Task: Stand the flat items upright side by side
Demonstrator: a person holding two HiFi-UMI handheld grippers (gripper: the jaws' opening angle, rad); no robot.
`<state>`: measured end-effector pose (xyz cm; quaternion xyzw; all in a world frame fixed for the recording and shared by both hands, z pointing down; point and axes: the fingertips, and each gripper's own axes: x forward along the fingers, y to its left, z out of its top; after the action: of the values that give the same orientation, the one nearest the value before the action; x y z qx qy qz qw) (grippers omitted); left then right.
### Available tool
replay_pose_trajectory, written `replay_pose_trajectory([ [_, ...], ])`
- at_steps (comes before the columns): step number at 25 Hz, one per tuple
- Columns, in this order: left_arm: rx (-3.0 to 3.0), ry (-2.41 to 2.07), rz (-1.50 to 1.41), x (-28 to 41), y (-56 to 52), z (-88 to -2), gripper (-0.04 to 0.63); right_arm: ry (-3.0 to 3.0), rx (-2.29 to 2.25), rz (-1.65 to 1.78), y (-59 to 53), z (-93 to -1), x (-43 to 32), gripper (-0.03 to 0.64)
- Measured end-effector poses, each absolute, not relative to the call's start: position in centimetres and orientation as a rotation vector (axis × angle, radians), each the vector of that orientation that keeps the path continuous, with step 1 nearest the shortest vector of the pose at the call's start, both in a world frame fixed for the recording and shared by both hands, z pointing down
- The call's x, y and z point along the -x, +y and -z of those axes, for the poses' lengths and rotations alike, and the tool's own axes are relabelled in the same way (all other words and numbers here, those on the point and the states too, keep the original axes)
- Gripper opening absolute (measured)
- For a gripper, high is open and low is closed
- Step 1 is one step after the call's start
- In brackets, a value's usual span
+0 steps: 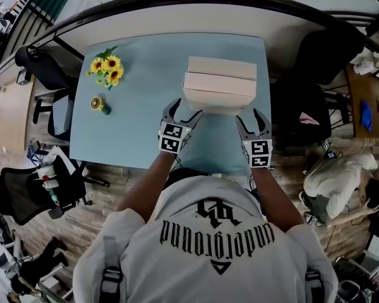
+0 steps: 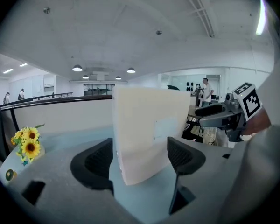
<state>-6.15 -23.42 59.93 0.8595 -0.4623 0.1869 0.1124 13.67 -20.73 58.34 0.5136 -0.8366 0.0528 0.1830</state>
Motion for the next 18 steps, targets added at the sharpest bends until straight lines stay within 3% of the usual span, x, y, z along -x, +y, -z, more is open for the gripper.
replay_pose_trajectory([
  [6,-2.596,-1.396,-0.450,5.4,-19.8,-55.8,0.300,-2.459,-1.430,-0.071,-17.8,-54.4,-12.6,0.227],
  [12,-2.641,-1.433,-0.344,6.2,-16.0,-51.5,0.143,-2.579,-1.345,-0.011,-14.5,-51.1,-10.3,0.121],
  [16,-2.703,-1.377,-0.254,6.3,-13.2,-48.5,0.002,-2.681,-1.272,0.057,-11.9,-48.0,-8.8,0.019],
  [18,-2.727,-1.366,-0.235,6.6,-12.0,-47.4,0.000,-2.698,-1.258,0.057,-10.7,-47.4,-8.4,0.006],
])
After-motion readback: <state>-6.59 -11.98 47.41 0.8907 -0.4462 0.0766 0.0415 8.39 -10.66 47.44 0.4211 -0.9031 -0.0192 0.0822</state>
